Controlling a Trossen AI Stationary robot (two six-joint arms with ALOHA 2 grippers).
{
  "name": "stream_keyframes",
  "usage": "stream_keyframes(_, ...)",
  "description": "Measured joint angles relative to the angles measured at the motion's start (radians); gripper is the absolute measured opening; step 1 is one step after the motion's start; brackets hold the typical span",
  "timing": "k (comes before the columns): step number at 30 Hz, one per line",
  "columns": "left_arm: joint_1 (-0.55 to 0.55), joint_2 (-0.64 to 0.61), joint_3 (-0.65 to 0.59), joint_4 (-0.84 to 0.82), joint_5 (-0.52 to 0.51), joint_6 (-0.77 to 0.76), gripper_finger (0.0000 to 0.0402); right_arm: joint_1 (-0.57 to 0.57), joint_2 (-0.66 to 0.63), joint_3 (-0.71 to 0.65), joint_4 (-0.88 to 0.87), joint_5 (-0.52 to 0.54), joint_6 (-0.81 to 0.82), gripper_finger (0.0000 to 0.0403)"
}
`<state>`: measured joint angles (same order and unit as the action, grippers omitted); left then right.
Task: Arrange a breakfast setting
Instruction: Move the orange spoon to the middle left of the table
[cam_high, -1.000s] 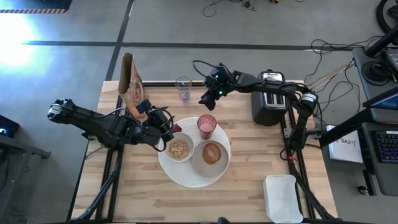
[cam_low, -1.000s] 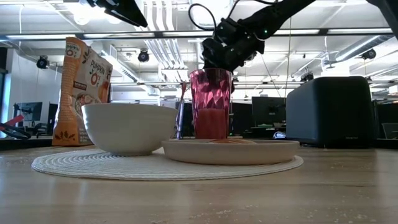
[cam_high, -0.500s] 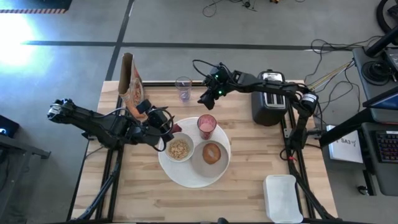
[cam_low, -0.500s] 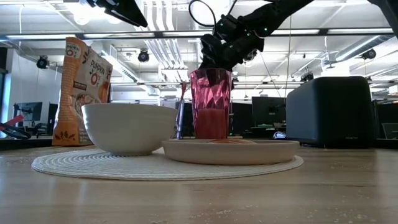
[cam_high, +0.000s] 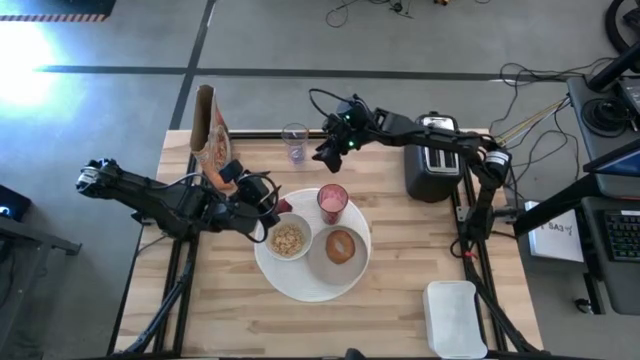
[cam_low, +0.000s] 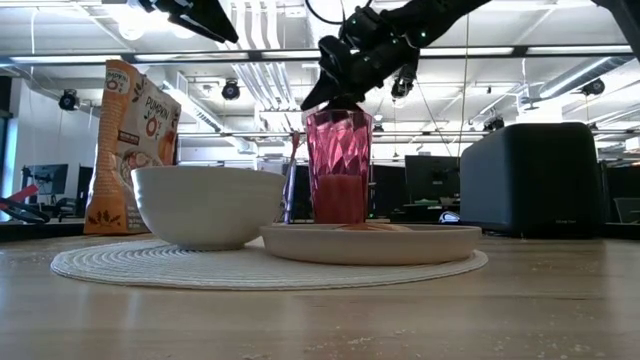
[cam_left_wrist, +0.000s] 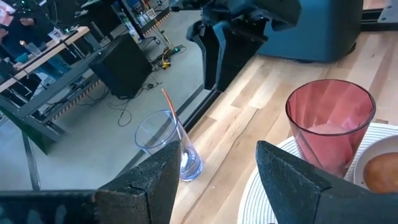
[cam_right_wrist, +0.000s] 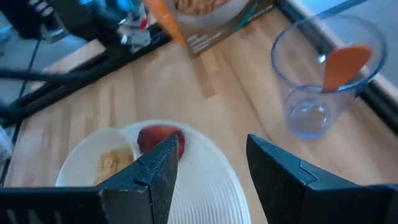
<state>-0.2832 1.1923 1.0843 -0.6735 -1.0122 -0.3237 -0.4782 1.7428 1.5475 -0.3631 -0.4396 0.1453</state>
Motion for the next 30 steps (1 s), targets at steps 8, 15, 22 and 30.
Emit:
stream_keyframes(8, 0.026, 0.0, 0.001, 0.003, 0.0, 0.0, 0.0194, -0.003, 0.0, 0.058, 0.006, 0.205, 0.103, 0.0171)
stream_keyframes(15, 0.045, 0.0, 0.001, 0.002, 0.0, 0.018, 0.0194, -0.008, 0.011, 0.103, 0.003, 0.205, -0.082, 0.0167)
stream_keyframes(22, 0.046, 0.0, 0.002, 0.002, 0.0, 0.019, 0.0194, -0.008, 0.013, 0.1, 0.0, 0.205, -0.176, 0.0203)
stream_keyframes(30, 0.046, -0.001, 0.002, 0.003, 0.0, 0.016, 0.0194, -0.005, 0.028, 0.097, 0.001, 0.264, -0.09, 0.0246)
